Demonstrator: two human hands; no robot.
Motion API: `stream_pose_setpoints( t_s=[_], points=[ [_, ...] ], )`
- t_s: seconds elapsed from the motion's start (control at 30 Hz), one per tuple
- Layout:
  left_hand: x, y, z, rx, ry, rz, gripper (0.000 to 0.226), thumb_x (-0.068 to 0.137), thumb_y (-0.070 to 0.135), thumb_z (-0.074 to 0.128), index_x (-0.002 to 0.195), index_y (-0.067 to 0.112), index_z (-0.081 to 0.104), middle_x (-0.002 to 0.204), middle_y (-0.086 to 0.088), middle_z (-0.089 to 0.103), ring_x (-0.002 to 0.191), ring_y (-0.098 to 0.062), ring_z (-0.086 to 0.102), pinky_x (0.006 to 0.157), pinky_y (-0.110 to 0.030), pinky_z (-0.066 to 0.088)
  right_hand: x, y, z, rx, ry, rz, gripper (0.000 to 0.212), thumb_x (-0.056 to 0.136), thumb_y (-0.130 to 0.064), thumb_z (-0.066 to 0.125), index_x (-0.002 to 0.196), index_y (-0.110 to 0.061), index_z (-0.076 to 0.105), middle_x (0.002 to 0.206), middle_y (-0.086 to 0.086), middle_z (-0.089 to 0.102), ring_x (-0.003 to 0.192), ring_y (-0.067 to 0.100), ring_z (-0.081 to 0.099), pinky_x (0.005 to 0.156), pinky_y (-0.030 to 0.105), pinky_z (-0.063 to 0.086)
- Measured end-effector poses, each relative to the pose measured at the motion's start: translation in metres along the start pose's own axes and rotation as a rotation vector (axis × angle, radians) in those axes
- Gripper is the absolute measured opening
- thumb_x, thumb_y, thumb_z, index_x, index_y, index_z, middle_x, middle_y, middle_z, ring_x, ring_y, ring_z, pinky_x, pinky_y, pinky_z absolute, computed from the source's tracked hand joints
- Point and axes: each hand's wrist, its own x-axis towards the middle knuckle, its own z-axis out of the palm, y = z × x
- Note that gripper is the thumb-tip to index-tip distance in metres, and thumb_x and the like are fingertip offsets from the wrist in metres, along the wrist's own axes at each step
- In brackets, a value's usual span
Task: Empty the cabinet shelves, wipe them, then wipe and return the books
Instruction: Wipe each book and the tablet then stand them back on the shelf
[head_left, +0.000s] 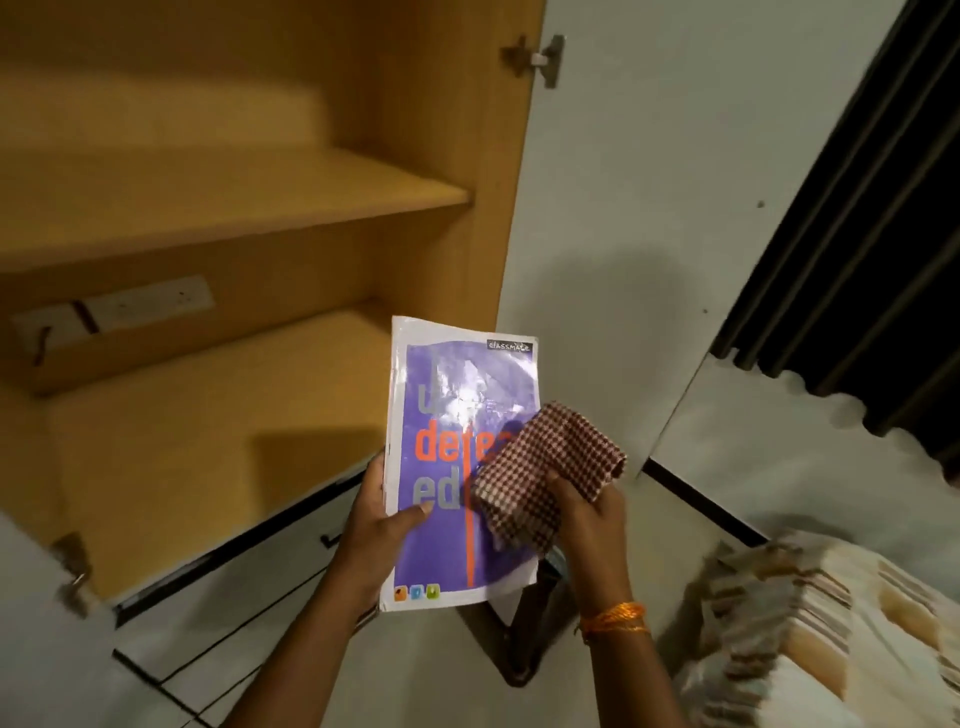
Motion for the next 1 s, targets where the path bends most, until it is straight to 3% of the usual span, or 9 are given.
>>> stream_pose_setpoints(
  t_s=[0.1, 0.17, 0.27, 0.37, 0.5, 0.67, 0.73, 0.87, 1.0],
  points=[
    [0.005, 0.000, 0.001, -0.062, 0.009, 0.023, 0.071, 0.074, 0.022, 0.079, 0.139, 0.030, 0.050, 0.122, -0.005, 0.072, 0.107, -0.032, 0.072, 0.080, -0.049, 0.061, 0.017, -0.031, 0.013, -0.047, 0.076, -0.294, 0.033, 0.085, -0.017, 0.059, 0.114, -0.010, 0.072, 0.103, -0.001, 0.075, 0.096, 0.008, 0.069, 0.079, 0.031, 0.057],
    [0.008, -0.003, 0.003, -0.090, 0.021, 0.053, 0.073, 0.079, 0.011, 0.078, 0.143, 0.029, 0.048, 0.126, -0.005, 0.071, 0.111, -0.032, 0.070, 0.083, -0.048, 0.060, 0.025, -0.046, 0.024, -0.170, 0.106, -0.520, 0.044, 0.086, -0.020, 0.063, 0.130, -0.014, 0.066, 0.121, -0.006, 0.071, 0.108, -0.005, 0.064, 0.089, 0.016, 0.052],
    [0.009, -0.007, 0.012, -0.121, 0.058, 0.094, 0.071, 0.087, -0.007, 0.070, 0.144, 0.028, 0.047, 0.127, -0.002, 0.071, 0.111, -0.025, 0.071, 0.080, -0.038, 0.061, 0.042, -0.045, 0.043, -0.404, 0.046, -0.736, 0.061, 0.088, -0.012, 0.072, 0.145, -0.021, 0.053, 0.149, -0.004, 0.053, 0.133, 0.013, 0.052, 0.105, 0.027, 0.046],
    [0.006, -0.008, 0.021, -0.117, 0.090, 0.107, 0.069, 0.086, -0.010, 0.069, 0.139, 0.030, 0.051, 0.121, 0.001, 0.073, 0.108, -0.021, 0.072, 0.077, -0.033, 0.060, 0.047, -0.025, 0.070, -0.564, -0.264, -0.800, 0.062, 0.091, -0.008, 0.059, 0.149, -0.027, 0.045, 0.159, -0.004, 0.036, 0.148, 0.020, 0.032, 0.114, 0.038, 0.038],
    [0.007, 0.000, 0.015, -0.129, 0.156, 0.167, 0.074, 0.070, -0.003, 0.071, 0.134, 0.029, 0.055, 0.126, 0.000, 0.070, 0.113, -0.017, 0.068, 0.086, -0.036, 0.058, 0.033, 0.006, 0.089, -0.793, -0.532, -0.988, 0.063, 0.085, -0.032, 0.046, 0.148, -0.024, 0.046, 0.162, 0.005, 0.032, 0.153, 0.027, 0.013, 0.124, 0.049, 0.011],
    [0.009, 0.007, -0.007, -0.114, 0.178, 0.099, 0.078, 0.073, 0.013, 0.082, 0.140, 0.040, 0.052, 0.137, 0.000, 0.064, 0.122, -0.027, 0.063, 0.099, -0.056, 0.053, 0.037, 0.022, 0.096, -0.860, -0.431, -0.908, 0.060, 0.088, -0.034, 0.048, 0.148, -0.032, 0.044, 0.162, 0.000, 0.032, 0.154, 0.028, 0.016, 0.123, 0.055, 0.016],
    [0.008, 0.006, -0.009, -0.115, 0.189, 0.068, 0.079, 0.078, 0.010, 0.085, 0.144, 0.032, 0.048, 0.136, 0.000, 0.064, 0.122, -0.028, 0.063, 0.098, -0.052, 0.055, 0.051, 0.019, 0.101, -0.854, -0.342, -0.845, 0.060, 0.088, -0.030, 0.051, 0.147, -0.031, 0.046, 0.160, 0.001, 0.035, 0.153, 0.030, 0.019, 0.121, 0.059, 0.021],
    [0.004, 0.017, -0.008, -0.114, 0.098, 0.022, 0.069, 0.074, 0.016, 0.079, 0.136, 0.029, 0.050, 0.116, -0.004, 0.073, 0.104, -0.027, 0.073, 0.071, -0.041, 0.062, 0.076, -0.016, 0.130, -0.749, -0.196, -0.659, 0.065, 0.084, -0.030, 0.042, 0.148, -0.021, 0.047, 0.160, 0.009, 0.034, 0.152, 0.037, 0.017, 0.120, 0.062, 0.018],
    [0.011, 0.013, -0.009, -0.013, 0.060, 0.084, 0.073, 0.086, -0.002, 0.074, 0.146, 0.028, 0.043, 0.140, 0.006, 0.061, 0.121, -0.012, 0.064, 0.090, -0.031, 0.058, 0.075, -0.047, 0.166, -0.712, -0.212, -0.712, 0.075, 0.080, -0.035, 0.032, 0.153, -0.020, 0.039, 0.164, 0.012, 0.025, 0.153, 0.040, 0.010, 0.124, 0.053, -0.001]
  ],
)
